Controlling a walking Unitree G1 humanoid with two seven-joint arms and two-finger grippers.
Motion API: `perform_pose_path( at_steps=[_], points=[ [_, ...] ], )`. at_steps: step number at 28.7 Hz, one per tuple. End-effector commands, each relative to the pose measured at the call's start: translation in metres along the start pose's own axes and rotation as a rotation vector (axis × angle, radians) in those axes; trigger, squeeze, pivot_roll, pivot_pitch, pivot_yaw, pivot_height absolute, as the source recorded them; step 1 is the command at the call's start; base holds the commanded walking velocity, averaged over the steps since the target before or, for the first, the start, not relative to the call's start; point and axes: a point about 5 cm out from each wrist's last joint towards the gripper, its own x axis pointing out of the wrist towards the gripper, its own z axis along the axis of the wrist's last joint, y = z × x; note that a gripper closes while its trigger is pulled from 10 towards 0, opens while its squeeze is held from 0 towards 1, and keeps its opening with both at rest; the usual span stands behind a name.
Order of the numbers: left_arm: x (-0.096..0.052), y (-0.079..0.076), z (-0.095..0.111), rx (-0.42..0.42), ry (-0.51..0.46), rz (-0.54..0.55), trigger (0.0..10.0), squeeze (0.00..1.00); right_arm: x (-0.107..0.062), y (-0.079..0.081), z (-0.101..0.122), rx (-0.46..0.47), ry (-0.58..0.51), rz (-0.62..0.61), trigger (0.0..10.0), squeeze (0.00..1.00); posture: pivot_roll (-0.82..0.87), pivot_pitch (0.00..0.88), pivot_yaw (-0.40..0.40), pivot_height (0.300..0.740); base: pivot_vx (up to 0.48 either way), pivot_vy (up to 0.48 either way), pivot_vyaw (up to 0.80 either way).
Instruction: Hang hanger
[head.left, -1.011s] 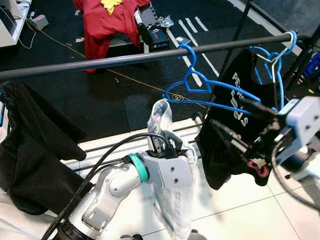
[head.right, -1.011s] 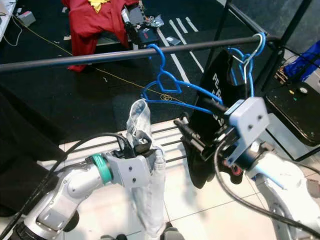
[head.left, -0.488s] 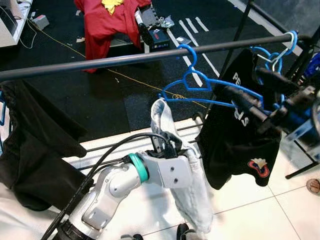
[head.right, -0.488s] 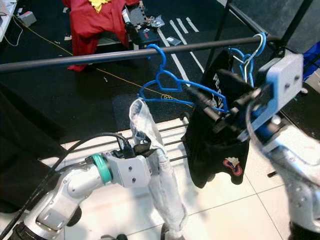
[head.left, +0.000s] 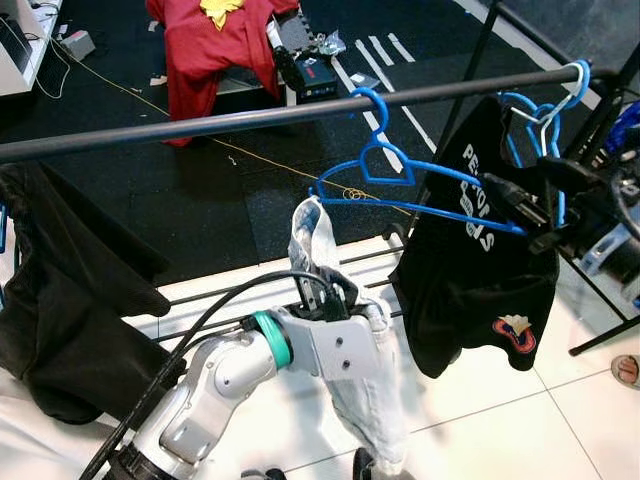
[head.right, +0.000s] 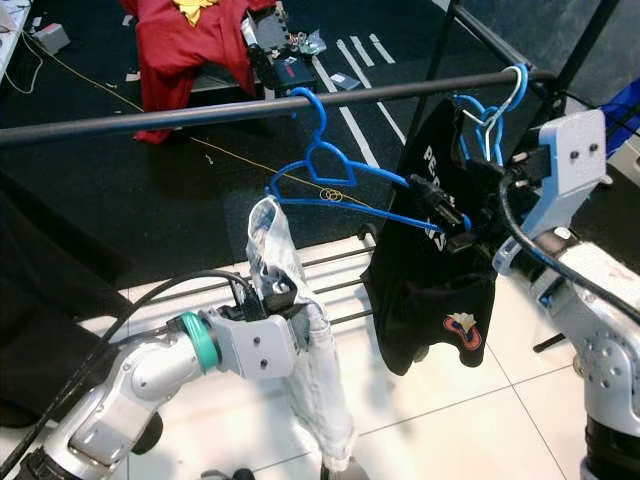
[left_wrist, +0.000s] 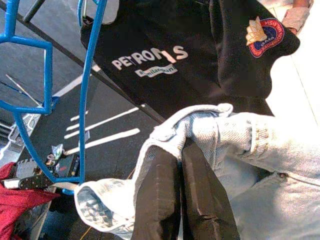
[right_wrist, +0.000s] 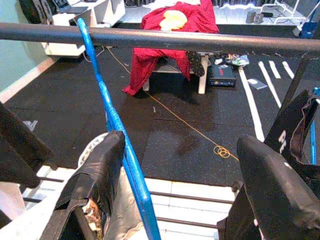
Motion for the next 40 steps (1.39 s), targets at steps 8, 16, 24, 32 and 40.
perform_pose_path(
  at_steps=[8,16,24,32,40],
  points=[
    [0.000,-0.004,0.001,-0.004,-0.008,0.001,10.0,0.00,0.008,-0.004,0.002,0.025,0.034,0.022,2.5,0.00,-0.22,0.186,0.071,0.740,0.000,0.000,0.00],
    [0.000,-0.003,0.001,-0.002,-0.007,0.006,10.0,0.00,0.014,-0.006,-0.001,0.024,0.070,0.037,0.0,0.00,-0.21,0.185,0.066,0.740,0.000,0.000,0.00],
    [-0.001,-0.003,0.001,-0.001,-0.005,0.007,10.0,0.00,0.018,-0.007,-0.010,0.003,0.125,0.060,9.6,0.00,-0.21,0.183,0.065,0.740,0.000,0.000,0.00],
    [-0.001,-0.002,0.001,0.001,-0.006,0.009,10.0,0.00,0.027,-0.007,-0.015,-0.058,0.166,0.116,10.0,0.00,-0.21,0.177,0.065,0.740,0.000,0.000,0.00],
    [-0.001,-0.002,0.001,0.002,-0.006,0.011,10.0,0.00,0.034,0.000,-0.013,-0.139,0.137,0.199,10.0,1.00,-0.20,0.171,0.064,0.740,0.000,0.000,0.00]
  ],
)
